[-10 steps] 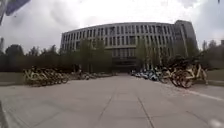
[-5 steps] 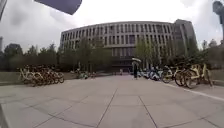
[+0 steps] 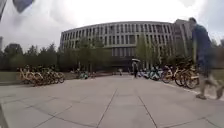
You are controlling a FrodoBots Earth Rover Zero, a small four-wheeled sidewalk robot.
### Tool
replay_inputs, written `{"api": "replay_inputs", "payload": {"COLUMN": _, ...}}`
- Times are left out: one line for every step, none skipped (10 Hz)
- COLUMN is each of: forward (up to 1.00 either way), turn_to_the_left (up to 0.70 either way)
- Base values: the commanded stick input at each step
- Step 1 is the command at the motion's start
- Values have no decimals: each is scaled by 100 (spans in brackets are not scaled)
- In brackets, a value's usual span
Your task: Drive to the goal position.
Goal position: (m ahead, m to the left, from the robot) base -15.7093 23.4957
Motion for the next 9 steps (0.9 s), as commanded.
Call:
{"api": "replay_inputs", "payload": {"forward": 0, "turn_to_the_left": 70}}
{"api": "replay_inputs", "payload": {"forward": 0, "turn_to_the_left": 70}}
{"api": "replay_inputs", "payload": {"forward": 0, "turn_to_the_left": 70}}
{"api": "replay_inputs", "payload": {"forward": 0, "turn_to_the_left": 70}}
{"api": "replay_inputs", "payload": {"forward": 0, "turn_to_the_left": 70}}
{"api": "replay_inputs", "payload": {"forward": 0, "turn_to_the_left": 70}}
{"api": "replay_inputs", "payload": {"forward": 0, "turn_to_the_left": 70}}
{"api": "replay_inputs", "payload": {"forward": 0, "turn_to_the_left": 70}}
{"api": "replay_inputs", "payload": {"forward": 0, "turn_to_the_left": 70}}
